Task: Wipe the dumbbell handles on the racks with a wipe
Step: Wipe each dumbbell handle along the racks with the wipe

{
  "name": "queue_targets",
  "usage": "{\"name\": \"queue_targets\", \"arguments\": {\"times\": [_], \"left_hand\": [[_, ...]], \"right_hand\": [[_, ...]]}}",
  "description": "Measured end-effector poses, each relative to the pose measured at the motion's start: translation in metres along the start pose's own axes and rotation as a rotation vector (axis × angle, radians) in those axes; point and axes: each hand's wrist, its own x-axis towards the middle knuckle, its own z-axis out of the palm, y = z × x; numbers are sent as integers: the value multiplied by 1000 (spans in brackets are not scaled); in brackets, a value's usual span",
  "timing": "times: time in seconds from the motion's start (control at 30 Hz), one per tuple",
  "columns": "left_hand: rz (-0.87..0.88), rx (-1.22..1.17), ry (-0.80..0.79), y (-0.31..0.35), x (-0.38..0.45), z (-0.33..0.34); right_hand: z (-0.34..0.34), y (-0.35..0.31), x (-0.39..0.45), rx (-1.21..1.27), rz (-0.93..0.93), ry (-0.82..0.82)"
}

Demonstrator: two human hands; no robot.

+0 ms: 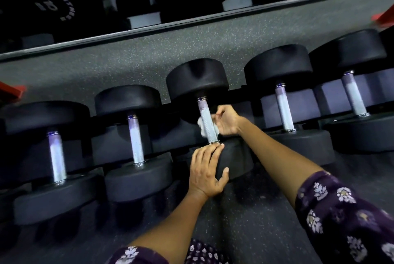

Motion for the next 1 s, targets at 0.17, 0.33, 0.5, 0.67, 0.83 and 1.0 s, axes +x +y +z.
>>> {"name": "queue_targets", "arguments": {"times": [0.17,0.33,0.5,0.67,0.83,1.0], "left_hand": [[3,-10,-1,0,0,0],[11,-9,11,0,0,0],[12,-12,0,1,1,-1],[21,-2,14,-1,0,-1],[22,-2,12,-1,-1,1],[27,9,18,-3,-1,2]], "right_hand": [[3,-8,-3,142,-109,85],[11,-10,8,481,-323,139],[11,-12,8,263,-335,183],[23,-22,1,89,-246,172],[3,-32,-16,103,-278,103],[19,-29,0,15,-231,167]]}}
